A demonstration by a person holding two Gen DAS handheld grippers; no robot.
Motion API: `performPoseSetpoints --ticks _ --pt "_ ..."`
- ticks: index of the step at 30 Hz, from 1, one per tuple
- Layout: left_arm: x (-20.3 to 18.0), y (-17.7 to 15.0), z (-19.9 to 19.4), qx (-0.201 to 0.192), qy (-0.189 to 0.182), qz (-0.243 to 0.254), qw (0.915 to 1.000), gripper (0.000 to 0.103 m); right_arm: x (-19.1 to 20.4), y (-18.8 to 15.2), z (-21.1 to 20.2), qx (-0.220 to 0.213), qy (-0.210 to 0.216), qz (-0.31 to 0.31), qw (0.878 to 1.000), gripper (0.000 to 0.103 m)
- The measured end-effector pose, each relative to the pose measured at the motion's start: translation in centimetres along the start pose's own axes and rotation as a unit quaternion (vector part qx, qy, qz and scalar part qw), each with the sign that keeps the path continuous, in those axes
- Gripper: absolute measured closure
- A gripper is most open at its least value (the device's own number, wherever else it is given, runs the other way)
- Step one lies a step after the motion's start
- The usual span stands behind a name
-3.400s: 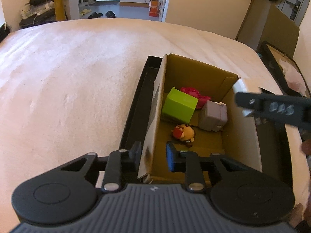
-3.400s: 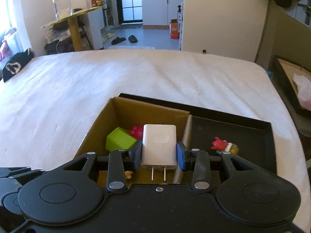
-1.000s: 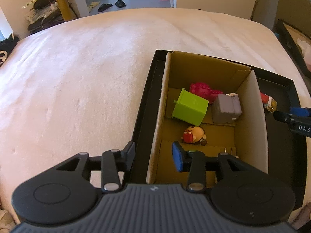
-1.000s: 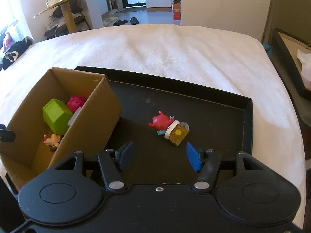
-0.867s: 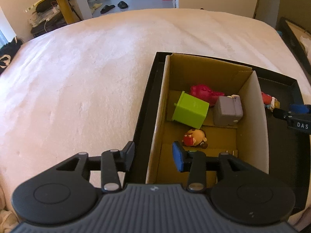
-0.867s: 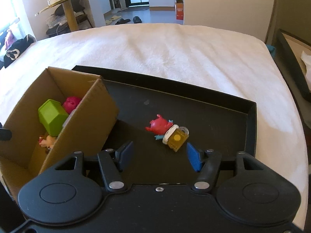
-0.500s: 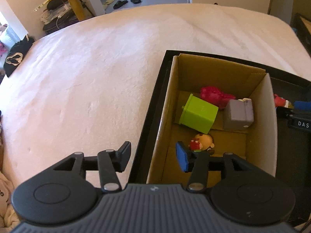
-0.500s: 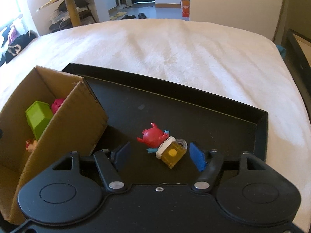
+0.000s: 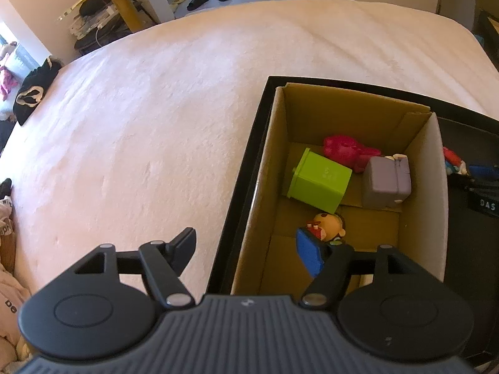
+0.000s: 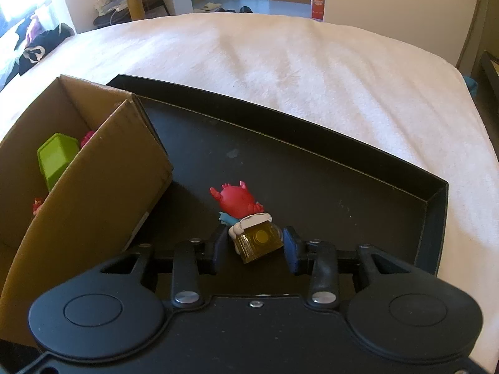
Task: Organize rigid objects
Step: 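Move the right gripper to the red crab figure with jar and grasp it, then carry the crab figure into the box and release it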
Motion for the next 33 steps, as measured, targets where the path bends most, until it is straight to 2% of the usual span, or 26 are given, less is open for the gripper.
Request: performPoseSetpoints --ticks 10,22,33 --pt "0.9 0.1 -1.0 -0.015 -0.017 0.0 0.9998 0.033 -0.2 0.2 -4.5 -0.034 0.015 0.049 0.998 0.066" --pt "2.0 -0.2 -1.9 -0.037 -0.052 0.014 0.9978 0.033 1.3 1.1 -10.3 -0.106 0.046 0.051 0.992 0.066" --pt "2.9 -0.5 -1.3 -0.046 -0.079 0.03 0.9953 0.034 3.9 2.8 -11.8 -0.128 0.076 0.047 0.988 0.066"
Point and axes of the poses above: each gripper's, at about its wrist camera, not at the fingertips, and z roughly the way its jaws point, x to its left, y to its top, the point moved 4 cm from there along z, roughly the way its jaws point, and after that the axes turned 7 degrees about x, right-handed, at the moved point
